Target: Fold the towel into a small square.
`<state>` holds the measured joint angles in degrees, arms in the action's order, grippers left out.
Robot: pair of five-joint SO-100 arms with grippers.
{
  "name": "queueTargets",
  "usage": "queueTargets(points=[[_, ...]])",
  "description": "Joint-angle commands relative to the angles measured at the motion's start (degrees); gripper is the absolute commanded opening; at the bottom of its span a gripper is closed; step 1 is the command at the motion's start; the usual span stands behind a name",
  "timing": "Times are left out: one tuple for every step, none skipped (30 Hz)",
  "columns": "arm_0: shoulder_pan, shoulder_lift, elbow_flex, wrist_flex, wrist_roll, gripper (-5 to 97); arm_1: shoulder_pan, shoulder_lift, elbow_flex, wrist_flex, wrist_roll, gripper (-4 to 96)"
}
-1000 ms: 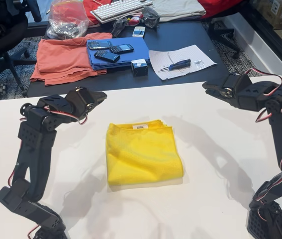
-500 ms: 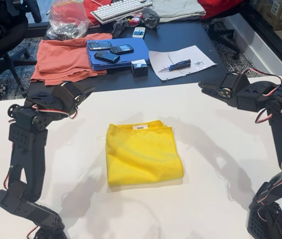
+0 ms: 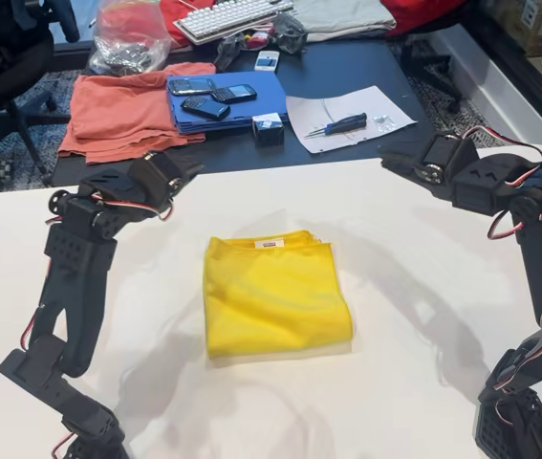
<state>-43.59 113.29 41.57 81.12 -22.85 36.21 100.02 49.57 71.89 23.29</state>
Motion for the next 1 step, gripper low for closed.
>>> queueTargets(points=[[0.18, 0.26, -0.53, -0.35, 0.0, 7, 0.44, 0.35, -0.79, -0.53, 0.18, 2.7]])
